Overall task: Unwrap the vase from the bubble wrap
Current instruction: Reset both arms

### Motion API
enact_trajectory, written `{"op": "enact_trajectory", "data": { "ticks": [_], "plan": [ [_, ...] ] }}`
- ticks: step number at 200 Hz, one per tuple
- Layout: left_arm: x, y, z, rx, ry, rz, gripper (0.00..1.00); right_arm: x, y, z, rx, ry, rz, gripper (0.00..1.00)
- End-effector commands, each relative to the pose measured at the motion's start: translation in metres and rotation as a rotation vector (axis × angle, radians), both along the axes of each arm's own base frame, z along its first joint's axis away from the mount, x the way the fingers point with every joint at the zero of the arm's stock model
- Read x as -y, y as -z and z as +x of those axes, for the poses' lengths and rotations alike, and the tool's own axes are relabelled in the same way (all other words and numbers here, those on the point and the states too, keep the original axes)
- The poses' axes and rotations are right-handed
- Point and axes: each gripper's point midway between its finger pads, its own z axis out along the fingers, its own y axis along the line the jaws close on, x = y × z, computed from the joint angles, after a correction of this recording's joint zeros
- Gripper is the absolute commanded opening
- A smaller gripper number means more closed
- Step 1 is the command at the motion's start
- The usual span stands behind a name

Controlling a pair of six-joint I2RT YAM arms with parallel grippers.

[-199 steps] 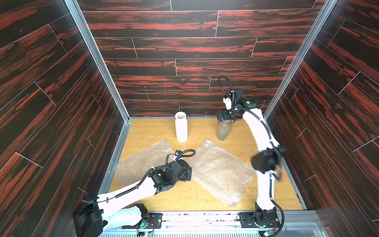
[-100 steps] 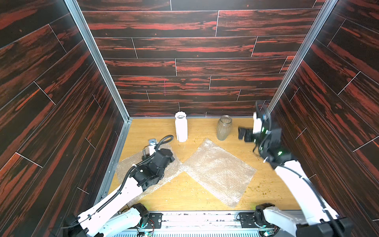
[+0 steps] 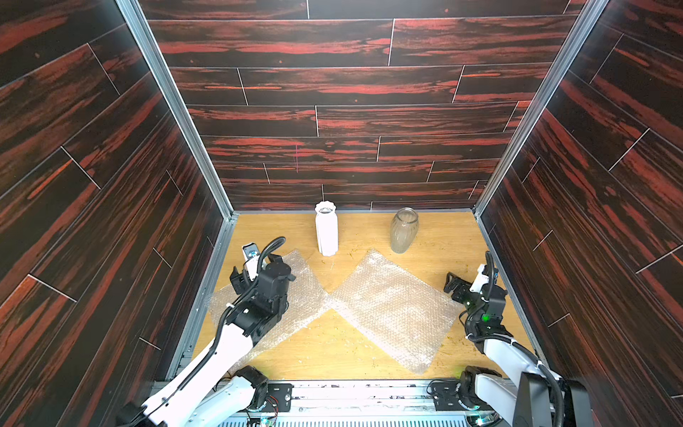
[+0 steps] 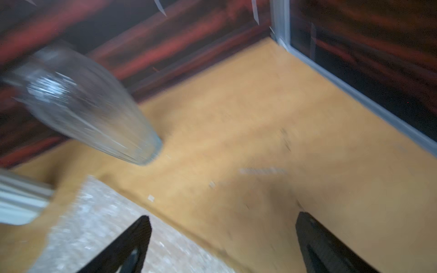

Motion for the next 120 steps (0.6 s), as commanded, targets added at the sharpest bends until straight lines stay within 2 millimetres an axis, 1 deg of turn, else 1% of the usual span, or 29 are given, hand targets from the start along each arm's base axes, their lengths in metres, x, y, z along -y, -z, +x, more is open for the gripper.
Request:
{"op": "enact_trajectory", "data": {
  "ticks": [1,29,40,59,66,69,81,91,101,106,120],
  "plan": [
    [-0.016,0.011,0.013,-0.021,-0.061,0.036,1.0,-0.013,-0.047,0.005,0.243,-0.105,-0.13,0.98],
    [-0.036,0.046,0.033,-0.087,-0.113,0.047,1.0,-0.003,-0.032,0.006,0.25,-0.058,-0.221,0.98],
    [-0.042,0.061,0.042,-0.11,-0.121,0.038,1.0,0.001,-0.021,0.008,0.235,-0.038,-0.221,0.98],
    [-0.053,0.082,0.058,-0.122,-0.14,0.027,1.0,0.001,-0.024,0.015,0.284,-0.043,-0.238,0.98],
    [-0.057,0.09,0.062,-0.125,-0.154,0.027,1.0,0.006,-0.014,0.017,0.253,-0.02,-0.229,0.98],
    [-0.058,0.092,0.064,-0.124,-0.156,0.024,1.0,0.007,-0.014,0.018,0.256,-0.016,-0.228,0.99],
    [-0.057,0.106,0.075,-0.163,-0.114,0.035,1.0,0.003,-0.009,0.017,0.279,-0.043,-0.232,0.99],
    [-0.06,0.113,0.078,-0.191,-0.119,0.072,1.0,0.004,-0.005,0.014,0.286,-0.032,-0.23,0.99],
    [-0.063,0.118,0.08,-0.151,-0.109,0.06,1.0,0.007,-0.005,0.014,0.288,-0.013,-0.225,0.99],
    [-0.063,0.123,0.082,-0.139,-0.078,0.035,1.0,0.011,0.0,0.017,0.254,0.006,-0.222,0.99],
    [-0.069,0.14,0.079,-0.117,-0.05,-0.032,1.0,0.015,0.003,0.027,0.217,0.019,-0.213,0.99]
  ]
}}
